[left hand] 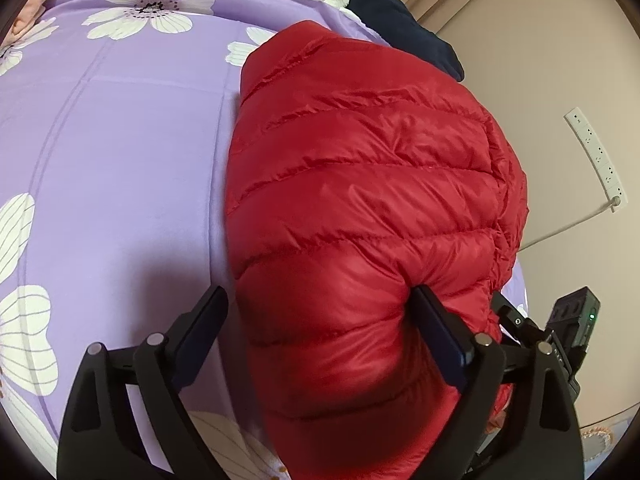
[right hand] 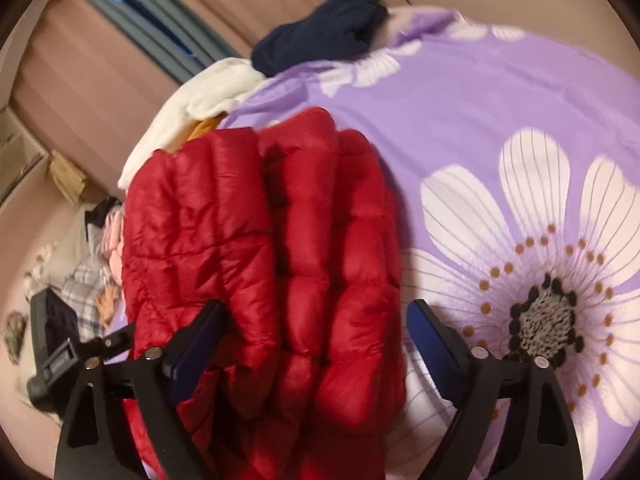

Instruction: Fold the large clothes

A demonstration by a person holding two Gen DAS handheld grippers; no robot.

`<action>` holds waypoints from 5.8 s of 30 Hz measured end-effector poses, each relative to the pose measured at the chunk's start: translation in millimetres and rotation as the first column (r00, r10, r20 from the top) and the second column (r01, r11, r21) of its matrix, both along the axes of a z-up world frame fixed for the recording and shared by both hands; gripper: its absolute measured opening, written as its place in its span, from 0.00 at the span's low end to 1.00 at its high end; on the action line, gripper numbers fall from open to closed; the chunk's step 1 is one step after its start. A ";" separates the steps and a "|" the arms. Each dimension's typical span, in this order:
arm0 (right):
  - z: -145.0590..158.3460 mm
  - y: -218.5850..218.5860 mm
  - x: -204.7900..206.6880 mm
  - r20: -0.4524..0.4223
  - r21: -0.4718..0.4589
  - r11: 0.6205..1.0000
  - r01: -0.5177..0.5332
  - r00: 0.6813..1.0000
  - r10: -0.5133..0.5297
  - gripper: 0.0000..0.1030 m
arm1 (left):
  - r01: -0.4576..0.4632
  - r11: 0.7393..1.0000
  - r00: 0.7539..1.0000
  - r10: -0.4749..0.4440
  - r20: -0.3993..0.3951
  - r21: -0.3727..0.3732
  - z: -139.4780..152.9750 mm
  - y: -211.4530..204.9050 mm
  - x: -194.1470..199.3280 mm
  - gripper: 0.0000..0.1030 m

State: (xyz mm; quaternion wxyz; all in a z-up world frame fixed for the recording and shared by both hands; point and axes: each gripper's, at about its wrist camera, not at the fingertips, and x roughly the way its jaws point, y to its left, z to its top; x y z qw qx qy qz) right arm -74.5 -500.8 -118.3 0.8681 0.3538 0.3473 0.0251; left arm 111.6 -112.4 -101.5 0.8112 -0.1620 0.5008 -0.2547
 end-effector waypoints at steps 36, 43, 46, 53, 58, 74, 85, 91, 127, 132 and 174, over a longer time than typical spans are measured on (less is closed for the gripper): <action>-15.6 2.1 25.8 0.080 0.209 0.973 -0.099 0.993 0.084 0.63 | 0.050 0.998 0.998 -0.051 0.031 0.025 3.7 -25.2 1.0 0.91; -1.3 11.3 14.5 0.118 0.145 0.983 -0.110 0.989 0.093 0.49 | 0.044 0.994 0.992 -0.056 0.112 0.102 17.1 -30.4 -18.7 0.81; 2.6 16.1 13.5 0.130 0.126 0.986 -0.111 0.987 0.094 0.47 | 0.039 0.991 0.989 -0.056 0.138 0.125 21.5 -27.3 -26.5 0.80; 9.1 22.1 9.0 0.159 0.105 0.988 -0.116 0.982 0.098 0.46 | 0.035 0.990 0.987 -0.056 0.154 0.136 27.1 -22.5 -35.2 0.79; 13.0 24.2 6.0 0.172 0.089 0.987 -0.134 0.978 0.118 0.46 | 0.032 0.990 0.986 -0.054 0.156 0.141 30.8 -19.4 -40.5 0.79; 25.6 37.1 8.1 0.229 0.029 0.970 -0.242 0.946 0.229 0.46 | -0.024 0.994 0.988 0.008 0.153 0.104 32.7 8.2 -71.2 0.78; 38.2 54.4 22.1 0.273 0.005 0.948 -0.320 0.912 0.306 0.46 | -0.086 0.993 0.979 0.068 0.191 0.085 40.1 18.2 -75.5 0.78; 44.2 63.9 28.4 0.286 -0.011 0.936 -0.352 0.896 0.340 0.46 | -0.116 0.991 0.974 0.100 0.204 0.073 41.4 22.0 -77.8 0.78; 70.3 118.9 56.9 0.309 -0.077 0.876 -0.477 0.823 0.476 0.46 | -0.251 0.968 0.938 0.240 0.251 0.013 54.1 46.4 -111.2 0.78; 72.2 124.8 61.5 0.309 -0.083 0.870 -0.486 0.818 0.486 0.46 | -0.258 0.966 0.935 0.246 0.254 0.012 55.2 48.7 -114.1 0.78; 80.1 160.7 82.0 0.273 -0.111 0.852 -0.512 0.808 0.522 0.46 | -0.280 0.960 0.935 0.277 0.220 -0.019 54.5 57.1 -114.4 0.78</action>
